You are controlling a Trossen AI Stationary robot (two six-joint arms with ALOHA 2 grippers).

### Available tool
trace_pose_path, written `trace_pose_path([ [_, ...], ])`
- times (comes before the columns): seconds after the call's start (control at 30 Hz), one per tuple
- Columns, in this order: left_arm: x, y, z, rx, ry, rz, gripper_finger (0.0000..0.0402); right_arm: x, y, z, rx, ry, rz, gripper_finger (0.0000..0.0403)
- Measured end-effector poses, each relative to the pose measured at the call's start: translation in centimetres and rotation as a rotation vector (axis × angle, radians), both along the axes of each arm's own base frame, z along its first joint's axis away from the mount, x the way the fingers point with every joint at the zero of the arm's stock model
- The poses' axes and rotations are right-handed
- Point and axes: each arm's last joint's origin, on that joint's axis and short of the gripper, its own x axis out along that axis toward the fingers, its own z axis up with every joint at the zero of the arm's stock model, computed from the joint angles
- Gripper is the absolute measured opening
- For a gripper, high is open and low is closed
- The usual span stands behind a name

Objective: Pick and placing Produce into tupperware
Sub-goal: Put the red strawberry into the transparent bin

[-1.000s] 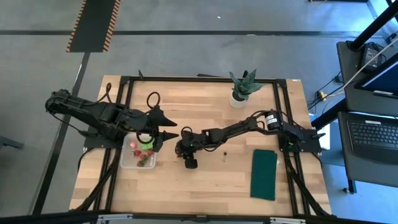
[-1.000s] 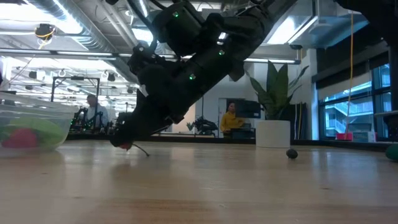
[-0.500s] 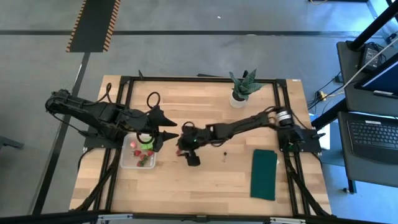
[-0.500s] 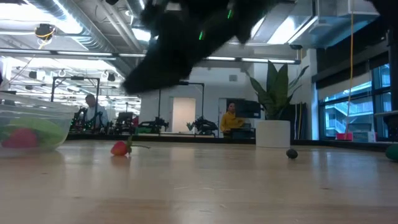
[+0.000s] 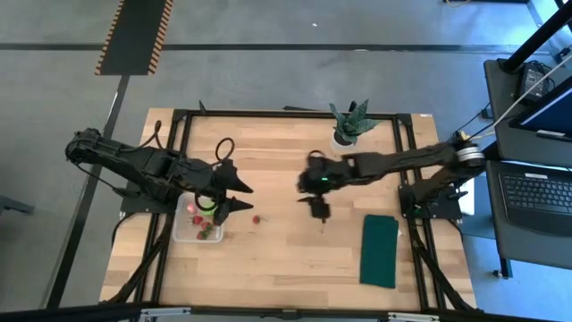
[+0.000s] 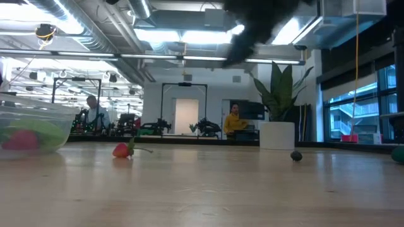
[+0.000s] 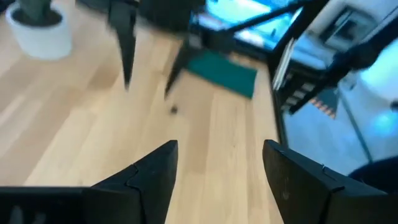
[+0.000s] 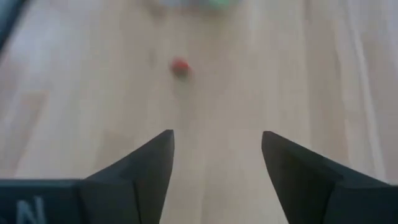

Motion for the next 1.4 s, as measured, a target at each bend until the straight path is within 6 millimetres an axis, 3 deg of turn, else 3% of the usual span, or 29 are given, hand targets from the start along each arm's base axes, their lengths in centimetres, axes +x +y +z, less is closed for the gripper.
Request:
trace_pose_path([
  [0.23, 0.6, -0.3, -3.6, 0.105, 0.309, 0.002, 0.0228, -8.7, -0.4, -2.5, 0.131, -0.051, -0.236, 0.0245],
  [0.47, 3.7, -1.1, -8.8, 0.297, 0.582, -0.059, 0.0228, -13.4, -0.9, -0.6, 0.218, -0.216, -0.330, 0.0246],
  [0.67, 6.6, -1.9, -13.3, 0.334, 0.712, -0.164, 0.0228, -15.5, -1.2, 2.1, 0.208, -0.365, -0.326, 0.0246],
  [0.9, 8.8, -2.3, -16.7, 0.263, 0.752, -0.180, 0.0228, -16.5, -1.3, 3.0, 0.201, -0.426, -0.306, 0.0246],
  [1.1, 9.3, -1.0, -18.2, 0.223, 0.826, -0.100, 0.0228, -16.5, -1.3, 3.0, 0.182, -0.420, -0.294, 0.0246],
  [1.4, 9.8, 0.0, -18.2, 0.140, 0.813, -0.108, 0.0228, -16.6, -1.3, 2.8, 0.170, -0.403, -0.289, 0.0246],
])
